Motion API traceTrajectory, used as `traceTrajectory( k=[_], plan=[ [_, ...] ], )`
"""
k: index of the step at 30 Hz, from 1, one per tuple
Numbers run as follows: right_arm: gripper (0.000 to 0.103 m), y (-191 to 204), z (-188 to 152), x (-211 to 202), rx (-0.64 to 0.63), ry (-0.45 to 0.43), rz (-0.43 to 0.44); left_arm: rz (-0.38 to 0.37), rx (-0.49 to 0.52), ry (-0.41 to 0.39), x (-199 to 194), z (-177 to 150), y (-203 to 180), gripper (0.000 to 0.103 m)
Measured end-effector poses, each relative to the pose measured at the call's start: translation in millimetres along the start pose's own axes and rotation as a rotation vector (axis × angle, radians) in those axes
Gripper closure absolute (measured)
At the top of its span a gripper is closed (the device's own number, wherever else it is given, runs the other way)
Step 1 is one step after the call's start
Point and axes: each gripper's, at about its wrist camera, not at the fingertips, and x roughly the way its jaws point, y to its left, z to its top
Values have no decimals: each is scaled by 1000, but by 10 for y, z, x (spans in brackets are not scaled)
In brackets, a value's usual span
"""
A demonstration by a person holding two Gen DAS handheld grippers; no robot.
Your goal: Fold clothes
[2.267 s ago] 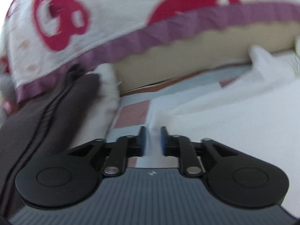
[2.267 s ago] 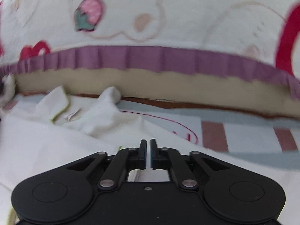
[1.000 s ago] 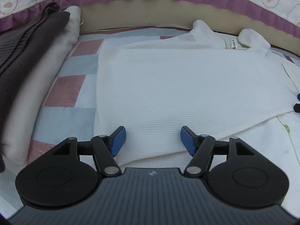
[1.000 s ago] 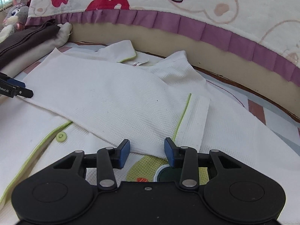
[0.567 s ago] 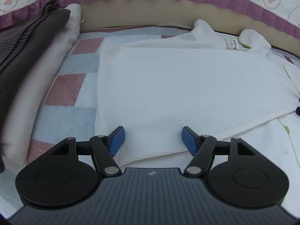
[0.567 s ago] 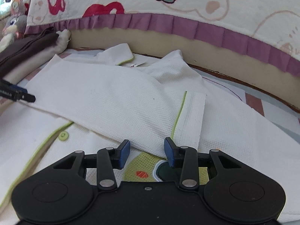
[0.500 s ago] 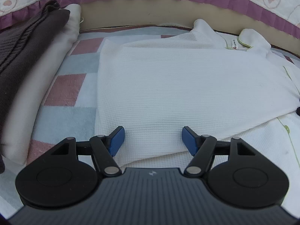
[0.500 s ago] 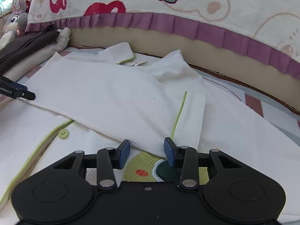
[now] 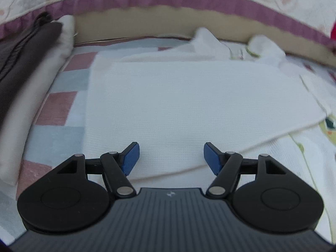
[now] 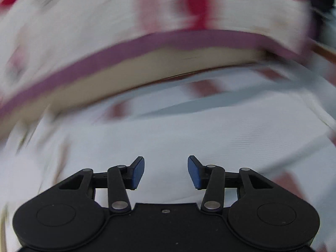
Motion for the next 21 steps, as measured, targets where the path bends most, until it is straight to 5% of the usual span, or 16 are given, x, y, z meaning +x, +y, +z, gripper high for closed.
traceTrajectory(
  k=[5, 12, 15, 16, 17, 18, 21],
  plan=[
    [52, -888, 135, -141, 284, -42, -133, -24, 58, 6, 17, -22, -291, 36],
    [41, -1334, 99, 16, 375, -42, -215, -44, 58, -22, -25, 16, -395, 36],
    [35, -1404, 142, 196, 406, -79, -165, -41, 9, -7, -27, 12, -322, 36],
    [37, -1390, 167, 263, 392, -91, -108, -37, -2, -3, -26, 7, -300, 36],
    [80, -1376, 193, 331, 378, -103, -52, -29, -6, 1, -22, 6, -284, 36],
    [97, -1358, 215, 400, 386, -99, 7, -19, -7, 4, -16, 6, -269, 36],
    [97, -1058, 228, 412, 423, -138, 145, 2, -34, 3, -15, 28, -195, 36]
  ],
)
